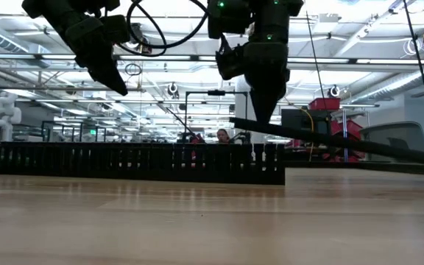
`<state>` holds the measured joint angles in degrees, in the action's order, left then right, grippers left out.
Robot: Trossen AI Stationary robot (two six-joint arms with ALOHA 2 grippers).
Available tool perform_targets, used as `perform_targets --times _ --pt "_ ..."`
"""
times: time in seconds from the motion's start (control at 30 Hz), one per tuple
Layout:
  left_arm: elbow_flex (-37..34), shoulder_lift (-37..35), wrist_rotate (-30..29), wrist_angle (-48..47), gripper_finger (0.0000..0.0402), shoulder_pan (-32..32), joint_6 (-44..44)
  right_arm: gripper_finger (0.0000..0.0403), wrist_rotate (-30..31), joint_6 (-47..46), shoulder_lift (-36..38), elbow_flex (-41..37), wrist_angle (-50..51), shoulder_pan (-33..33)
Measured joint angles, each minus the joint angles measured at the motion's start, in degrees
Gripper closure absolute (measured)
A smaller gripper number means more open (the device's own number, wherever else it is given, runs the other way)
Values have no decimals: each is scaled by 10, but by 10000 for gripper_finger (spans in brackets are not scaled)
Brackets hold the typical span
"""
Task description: Ziptie cables
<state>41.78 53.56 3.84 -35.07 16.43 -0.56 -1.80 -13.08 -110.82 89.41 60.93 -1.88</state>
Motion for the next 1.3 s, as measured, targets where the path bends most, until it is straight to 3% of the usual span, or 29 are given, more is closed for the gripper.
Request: perform_targets --times 0.63,1.3 --pt "0 0 0 0 232 0 14 195 -17 -53 21 0 40 45" --pt "0 0 0 0 232 0 14 193 -41 -79 21 0 2 85"
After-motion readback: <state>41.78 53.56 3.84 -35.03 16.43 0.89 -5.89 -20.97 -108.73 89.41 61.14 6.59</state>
